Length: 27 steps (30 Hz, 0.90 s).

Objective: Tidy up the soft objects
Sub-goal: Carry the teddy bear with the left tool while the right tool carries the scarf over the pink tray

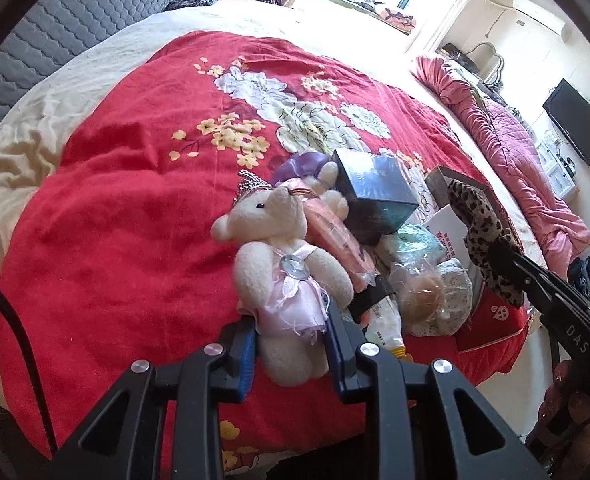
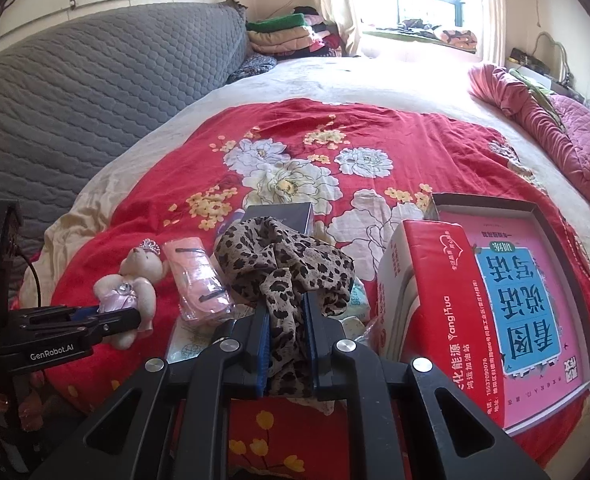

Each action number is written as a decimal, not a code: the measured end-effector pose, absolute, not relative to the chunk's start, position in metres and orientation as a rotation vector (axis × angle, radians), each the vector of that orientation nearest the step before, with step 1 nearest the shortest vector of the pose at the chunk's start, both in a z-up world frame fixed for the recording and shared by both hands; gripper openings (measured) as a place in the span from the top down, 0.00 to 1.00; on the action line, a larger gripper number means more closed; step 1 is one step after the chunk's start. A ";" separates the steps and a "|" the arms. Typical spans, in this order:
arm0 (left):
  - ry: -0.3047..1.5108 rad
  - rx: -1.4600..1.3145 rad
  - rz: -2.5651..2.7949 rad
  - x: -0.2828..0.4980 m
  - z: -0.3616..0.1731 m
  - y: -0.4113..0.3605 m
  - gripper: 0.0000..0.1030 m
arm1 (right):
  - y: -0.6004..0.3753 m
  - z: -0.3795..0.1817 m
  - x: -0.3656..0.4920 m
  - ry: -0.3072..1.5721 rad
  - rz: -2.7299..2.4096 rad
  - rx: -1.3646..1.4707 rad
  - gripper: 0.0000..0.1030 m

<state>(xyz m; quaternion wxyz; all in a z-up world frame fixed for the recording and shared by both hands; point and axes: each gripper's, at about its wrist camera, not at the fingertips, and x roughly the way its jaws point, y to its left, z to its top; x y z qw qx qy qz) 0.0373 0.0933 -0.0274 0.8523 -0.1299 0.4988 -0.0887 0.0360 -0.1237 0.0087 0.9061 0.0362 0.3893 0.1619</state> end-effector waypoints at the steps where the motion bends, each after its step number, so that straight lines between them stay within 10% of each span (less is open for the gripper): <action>1: 1.045 -0.266 -0.186 0.035 -0.023 0.092 0.71 | -0.126 0.010 0.034 0.803 0.335 0.086 0.85; 27: 0.954 -0.108 -0.432 0.036 0.049 -0.040 0.71 | -0.254 0.048 -0.011 0.653 0.115 0.328 0.85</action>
